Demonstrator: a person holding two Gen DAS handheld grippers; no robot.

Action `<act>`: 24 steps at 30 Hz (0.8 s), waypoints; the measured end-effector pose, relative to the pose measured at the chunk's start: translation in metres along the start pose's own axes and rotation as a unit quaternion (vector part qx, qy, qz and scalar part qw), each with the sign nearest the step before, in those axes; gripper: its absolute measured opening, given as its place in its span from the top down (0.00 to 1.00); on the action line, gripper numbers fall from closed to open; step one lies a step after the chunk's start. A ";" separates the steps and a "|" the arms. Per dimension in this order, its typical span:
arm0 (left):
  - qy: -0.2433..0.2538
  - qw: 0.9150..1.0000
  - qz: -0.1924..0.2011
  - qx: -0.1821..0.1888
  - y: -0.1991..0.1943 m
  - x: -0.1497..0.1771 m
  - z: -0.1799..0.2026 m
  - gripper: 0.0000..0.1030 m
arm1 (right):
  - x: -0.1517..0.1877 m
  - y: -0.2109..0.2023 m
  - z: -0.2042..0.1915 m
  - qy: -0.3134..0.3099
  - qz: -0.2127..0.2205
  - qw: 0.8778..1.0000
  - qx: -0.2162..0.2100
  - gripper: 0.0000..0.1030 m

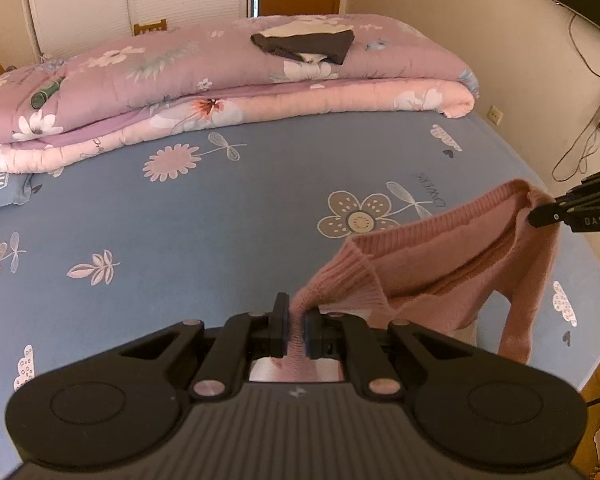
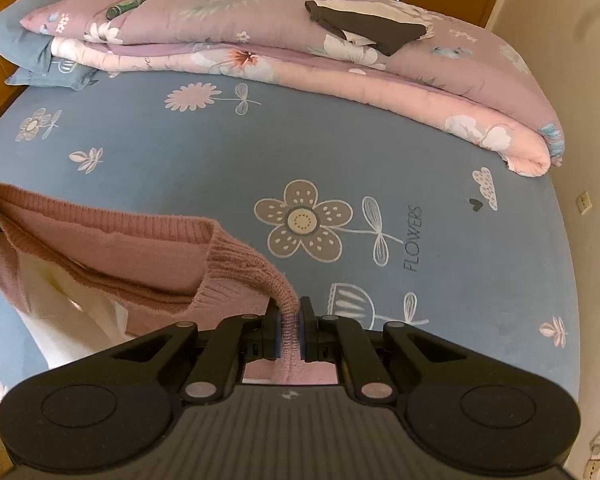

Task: Fold clothes
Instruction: 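Lower the held sweater toward the bed sheet with both tools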

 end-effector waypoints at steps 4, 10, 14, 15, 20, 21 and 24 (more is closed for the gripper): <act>-0.004 1.000 -0.002 -0.009 0.029 -0.011 -0.007 0.95 | -0.015 0.031 0.009 0.001 -0.002 1.000 0.000 0.90; -0.011 1.000 -0.013 -0.018 0.088 -0.027 -0.015 0.95 | -0.036 0.089 0.020 -0.004 -0.013 1.000 0.002 0.90; -0.009 0.999 -0.022 -0.029 0.131 -0.033 -0.018 0.95 | -0.047 0.137 0.027 0.000 -0.032 0.999 0.003 0.90; -0.009 0.999 -0.026 -0.031 0.140 -0.033 -0.018 0.95 | -0.050 0.151 0.028 0.000 -0.036 0.999 0.005 0.90; -0.006 0.998 -0.043 -0.048 0.189 -0.037 -0.023 0.94 | -0.061 0.203 0.027 0.007 -0.050 0.999 0.009 0.90; -0.007 0.998 -0.047 -0.050 0.198 -0.037 -0.024 0.94 | -0.063 0.213 0.027 0.007 -0.052 0.999 0.010 0.90; -0.014 0.997 -0.059 -0.058 0.222 -0.037 -0.030 0.94 | -0.067 0.240 0.022 0.005 -0.063 0.998 0.009 0.90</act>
Point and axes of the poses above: each gripper's, at about its wrist camera, not at the fingertips, and y roughly the way its jaws point, z to its right, x to its underside, the point moved 3 cm from there along y, roughly the way its jaws point
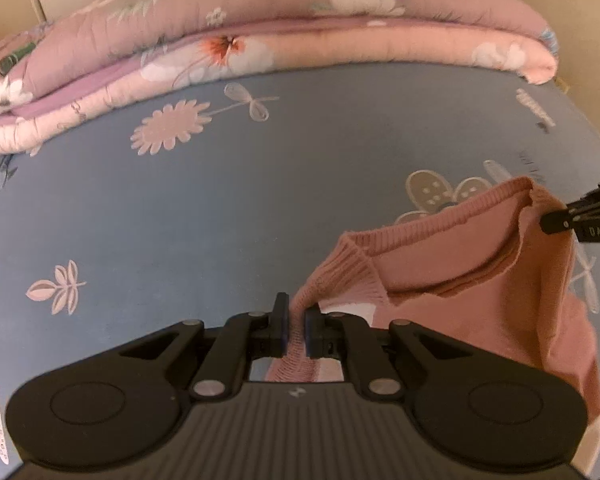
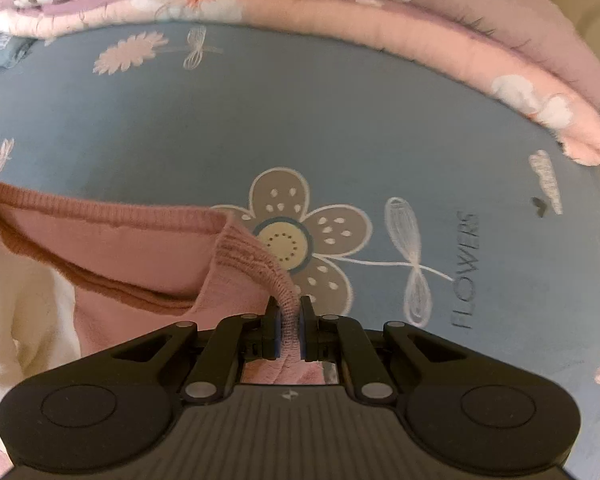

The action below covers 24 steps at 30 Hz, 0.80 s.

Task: Fold clothes
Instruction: 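Lower the held sweater toward the bed sheet with both tools, then open both tools to release the sweater onto the sheet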

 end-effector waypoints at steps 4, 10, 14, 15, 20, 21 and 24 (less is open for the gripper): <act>-0.004 1.000 -0.020 -0.011 0.035 -0.001 -0.003 0.91 | -0.006 0.032 -0.006 0.000 -0.012 1.000 0.003 0.90; -0.007 0.999 -0.046 -0.027 0.077 0.004 -0.003 0.89 | -0.004 0.074 -0.016 -0.004 -0.039 0.999 0.001 0.86; -0.023 0.997 -0.063 -0.027 0.088 0.010 -0.005 0.64 | 0.001 0.077 -0.021 -0.009 -0.044 0.999 -0.013 0.61; -0.030 0.997 -0.060 -0.024 0.085 0.013 -0.006 0.61 | 0.004 0.072 -0.021 -0.009 -0.038 0.999 -0.023 0.61; -0.055 0.997 -0.045 -0.007 0.055 0.030 -0.012 0.46 | 0.030 0.030 -0.016 -0.012 -0.022 0.999 -0.045 0.47; -0.063 0.997 -0.042 -0.003 0.046 0.036 -0.014 0.42 | 0.040 0.022 -0.014 -0.007 -0.023 0.998 -0.050 0.47; -0.088 0.996 -0.027 0.006 0.011 0.061 -0.018 0.35 | 0.076 -0.001 -0.008 0.018 -0.036 0.997 -0.061 0.46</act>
Point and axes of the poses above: each gripper's, at about its wrist camera, not at the fingertips, and y roughly the way its jaws point, z to its right, x to its underside, the point moved 3 cm from there along y, roughly the way its jaws point
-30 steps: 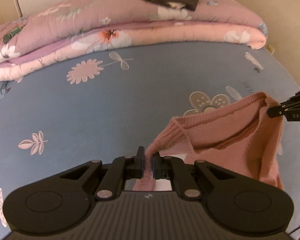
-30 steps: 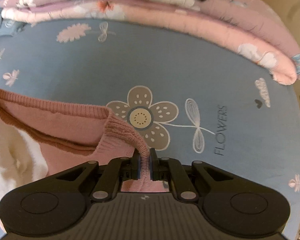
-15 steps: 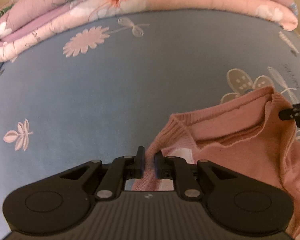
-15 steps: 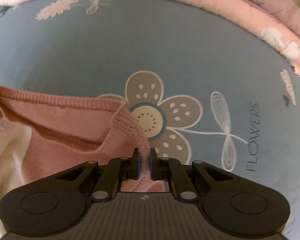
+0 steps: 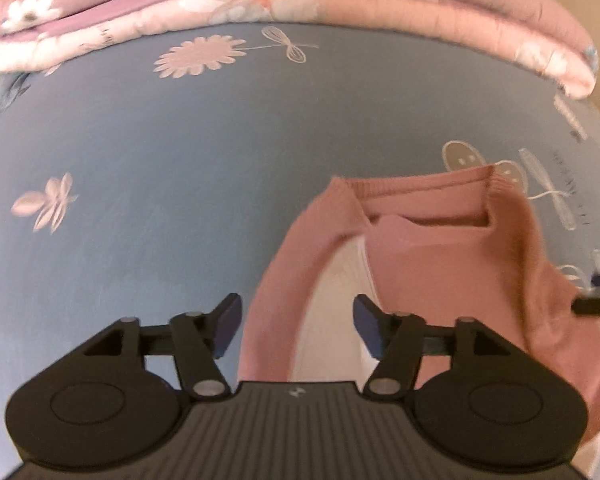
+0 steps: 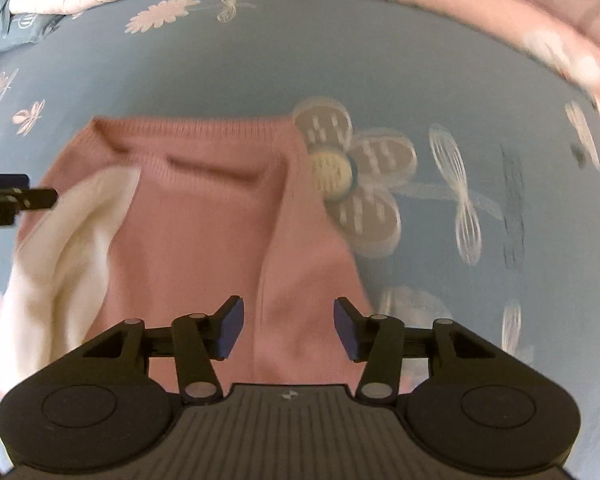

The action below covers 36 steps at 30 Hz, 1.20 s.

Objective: Fold clothes

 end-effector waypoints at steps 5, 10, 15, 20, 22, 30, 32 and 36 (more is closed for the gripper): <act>-0.013 1.000 -0.012 -0.004 -0.039 0.049 -0.011 0.34 | 0.076 -0.021 -0.002 0.056 -0.048 0.997 -0.007 0.46; -0.035 0.998 -0.037 -0.033 -0.065 0.099 -0.020 0.34 | 0.139 -0.038 -0.015 0.120 -0.079 0.989 -0.023 0.46; -0.088 0.992 -0.055 -0.071 -0.077 0.151 -0.035 0.30 | 0.177 -0.051 -0.034 0.150 -0.086 0.985 -0.012 0.46; -0.143 0.983 -0.079 -0.085 -0.072 0.196 -0.049 0.29 | 0.208 -0.043 -0.048 0.171 -0.097 0.980 -0.001 0.45; -0.153 0.979 -0.093 -0.100 -0.070 0.213 -0.051 0.29 | 0.220 -0.042 -0.046 0.170 -0.100 0.980 0.020 0.45; -0.162 0.975 -0.119 -0.095 -0.076 0.242 -0.050 0.29 | 0.228 -0.033 -0.045 0.207 -0.097 0.974 -0.001 0.93; -0.158 0.976 -0.118 -0.096 -0.080 0.243 -0.049 0.29 | 0.226 -0.036 -0.047 0.194 -0.095 0.976 0.013 0.92; -0.156 0.977 -0.118 -0.083 -0.083 0.244 -0.044 0.29 | 0.228 -0.055 -0.037 0.159 -0.081 0.983 0.046 0.93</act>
Point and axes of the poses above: each gripper's, at about its wrist camera, not at the fingertips, and y roughly the way its jaws point, z to its right, x to its underside, the point moved 3 cm from there along y, roughly the way its jaws point
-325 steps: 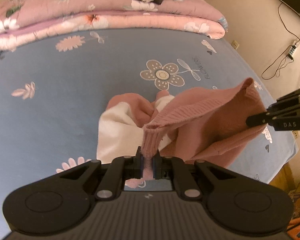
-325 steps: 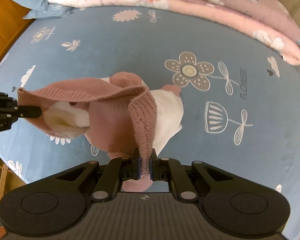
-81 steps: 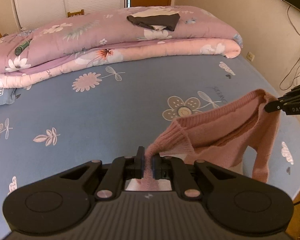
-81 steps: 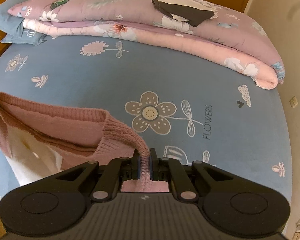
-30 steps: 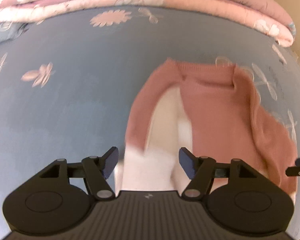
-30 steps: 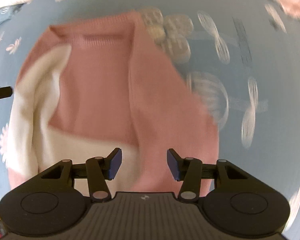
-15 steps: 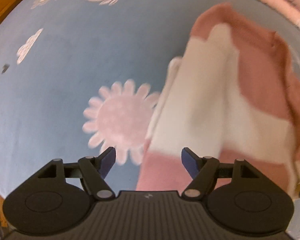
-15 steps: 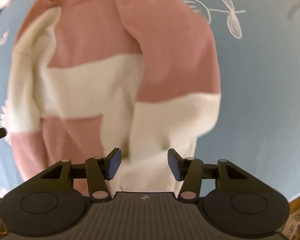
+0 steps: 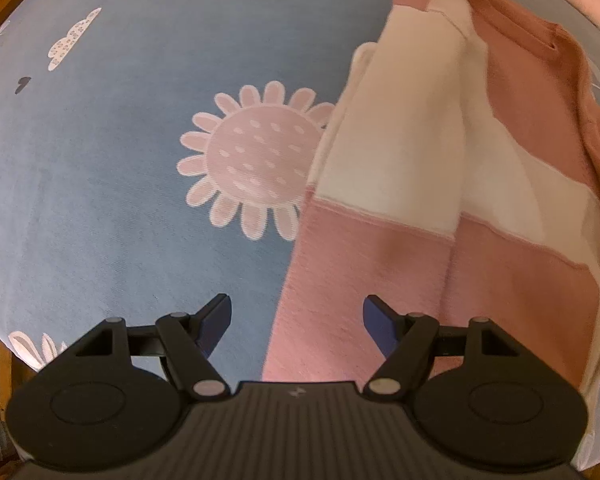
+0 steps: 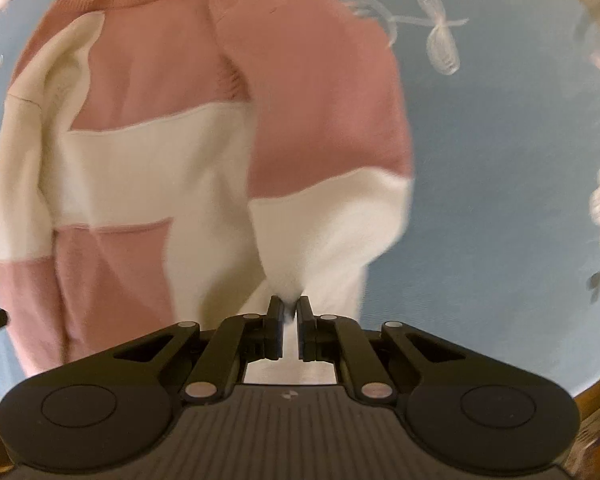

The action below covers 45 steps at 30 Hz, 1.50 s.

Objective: Fold clothes

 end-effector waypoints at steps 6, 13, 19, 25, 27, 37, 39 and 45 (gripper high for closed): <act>0.024 1.000 -0.005 0.001 0.005 0.013 0.012 0.28 | -0.007 -0.017 0.055 0.003 0.021 0.997 0.069 0.94; 0.017 1.000 -0.016 -0.004 0.019 0.019 0.009 0.28 | -0.029 -0.021 0.103 0.003 0.052 0.986 0.158 0.94; 0.009 0.999 -0.032 0.007 0.033 0.019 0.009 0.28 | -0.045 0.007 0.113 0.009 0.040 0.985 0.165 0.94; 0.025 0.999 -0.027 0.018 0.038 0.020 0.011 0.26 | -0.041 0.015 0.092 0.009 0.039 0.990 0.132 0.91; 0.021 0.999 -0.030 0.031 0.040 0.021 0.010 0.26 | -0.038 0.011 0.087 0.005 0.039 0.991 0.125 0.91; 0.039 0.997 -0.026 0.063 0.021 0.017 0.017 0.86 | -0.023 0.003 0.068 -0.011 0.022 0.995 0.100 0.91; 0.046 0.997 -0.019 0.061 0.014 0.014 0.019 0.88 | -0.024 0.002 0.062 -0.017 0.020 0.996 0.086 0.91; 0.041 0.998 -0.011 0.051 -0.003 0.002 0.015 0.88 | -0.011 0.007 0.036 -0.035 -0.006 0.999 0.032 0.90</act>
Point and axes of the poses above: each gripper's, at about its wrist camera, not at the fingertips, and y roughly the way its jaws point, z to its right, x to its underside, the point moved 3 cm from there along y, roughly the way its jaws point
